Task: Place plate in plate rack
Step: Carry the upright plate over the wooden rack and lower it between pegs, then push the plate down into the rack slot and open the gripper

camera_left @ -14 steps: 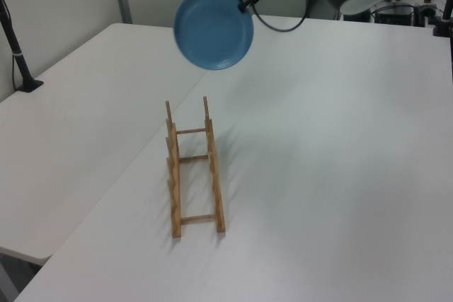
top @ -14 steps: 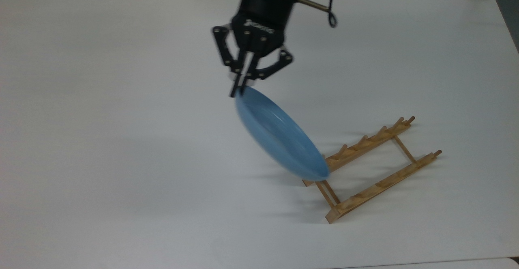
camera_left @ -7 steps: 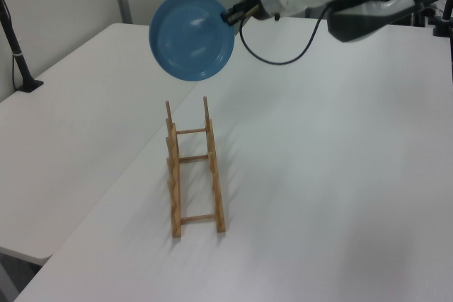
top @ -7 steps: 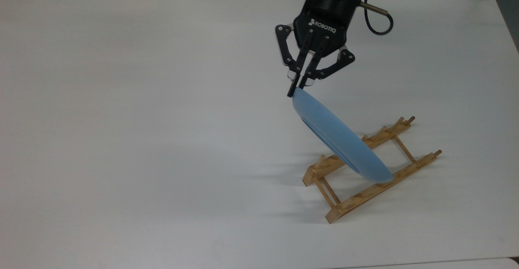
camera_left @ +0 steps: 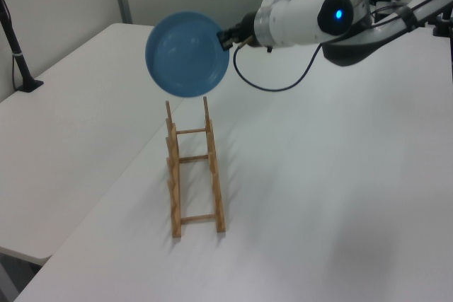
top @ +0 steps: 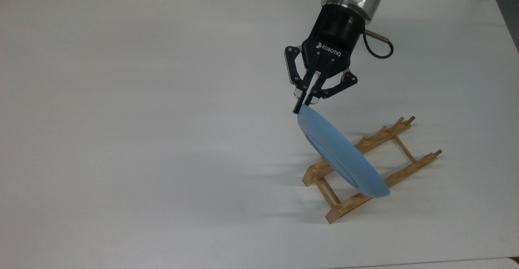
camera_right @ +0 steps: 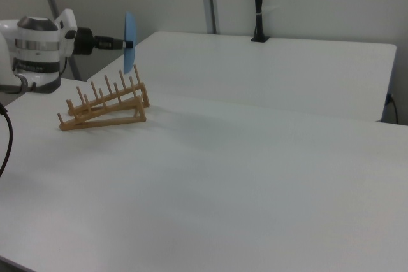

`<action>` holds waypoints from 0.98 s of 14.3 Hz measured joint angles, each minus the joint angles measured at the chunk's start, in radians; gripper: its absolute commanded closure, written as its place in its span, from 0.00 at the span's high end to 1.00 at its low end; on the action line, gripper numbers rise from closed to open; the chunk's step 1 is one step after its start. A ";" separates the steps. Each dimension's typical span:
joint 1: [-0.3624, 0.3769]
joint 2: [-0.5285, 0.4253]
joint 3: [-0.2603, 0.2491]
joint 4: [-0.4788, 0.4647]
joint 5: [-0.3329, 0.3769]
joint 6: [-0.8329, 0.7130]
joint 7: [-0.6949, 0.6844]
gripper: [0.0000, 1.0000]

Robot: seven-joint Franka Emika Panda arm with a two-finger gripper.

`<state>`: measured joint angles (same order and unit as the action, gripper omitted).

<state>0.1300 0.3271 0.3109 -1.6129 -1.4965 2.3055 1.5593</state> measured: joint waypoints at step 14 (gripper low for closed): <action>0.069 0.056 0.000 -0.028 -0.098 -0.088 0.126 0.00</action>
<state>0.1993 0.3836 0.3108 -1.6406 -1.5940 2.2172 1.6854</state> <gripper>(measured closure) 0.947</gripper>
